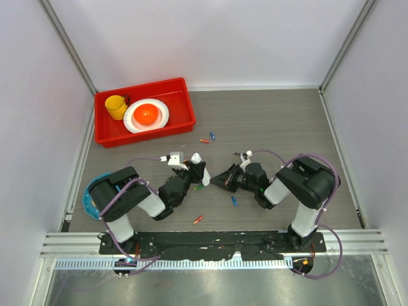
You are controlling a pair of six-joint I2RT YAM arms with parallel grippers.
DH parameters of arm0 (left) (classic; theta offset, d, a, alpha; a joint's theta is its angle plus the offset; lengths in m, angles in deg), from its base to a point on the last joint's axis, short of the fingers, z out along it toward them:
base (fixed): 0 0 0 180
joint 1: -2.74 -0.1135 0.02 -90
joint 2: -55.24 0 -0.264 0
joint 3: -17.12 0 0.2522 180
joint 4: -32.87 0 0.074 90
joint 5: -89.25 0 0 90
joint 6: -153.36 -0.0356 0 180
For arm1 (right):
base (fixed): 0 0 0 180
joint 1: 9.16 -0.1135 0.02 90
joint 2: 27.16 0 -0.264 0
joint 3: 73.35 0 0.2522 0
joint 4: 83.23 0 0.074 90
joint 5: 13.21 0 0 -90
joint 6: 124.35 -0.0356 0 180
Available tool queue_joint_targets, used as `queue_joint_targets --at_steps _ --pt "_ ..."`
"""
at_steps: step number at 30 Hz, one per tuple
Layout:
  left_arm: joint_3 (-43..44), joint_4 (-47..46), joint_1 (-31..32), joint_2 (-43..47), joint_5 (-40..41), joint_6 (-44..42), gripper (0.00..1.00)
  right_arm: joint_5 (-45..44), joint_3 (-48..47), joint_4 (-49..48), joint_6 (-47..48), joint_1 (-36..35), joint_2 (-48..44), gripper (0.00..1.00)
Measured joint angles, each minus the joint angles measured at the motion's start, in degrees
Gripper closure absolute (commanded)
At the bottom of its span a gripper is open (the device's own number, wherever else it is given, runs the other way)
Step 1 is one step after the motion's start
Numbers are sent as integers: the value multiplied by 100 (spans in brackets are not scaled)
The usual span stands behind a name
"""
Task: Load the batteries into the remote control
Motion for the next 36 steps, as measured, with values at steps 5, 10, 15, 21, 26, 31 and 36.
queue_joint_targets --at_steps 5,10,15,21,26,31,36 --pt "-2 -4 0 0 0 -4 100 -4 0 66 22 0 -37 91" --pt "-11 -15 0 0 0 0 100 -7 22 72 42 0 -74 91" --pt "-22 -24 0 -2 2 2 100 -22 72 66 44 9 -120 91" --pt "-28 -28 0 0 2 24 100 -22 90 66 63 33 -146 91" --pt "-81 -52 9 24 0 55 100 -26 136 61 81 39 -173 91" --pt "-160 -48 11 103 -2 76 100 -24 138 59 90 46 -173 91" --pt "-188 -39 11 127 -2 138 100 -26 138 57 120 48 -173 91"
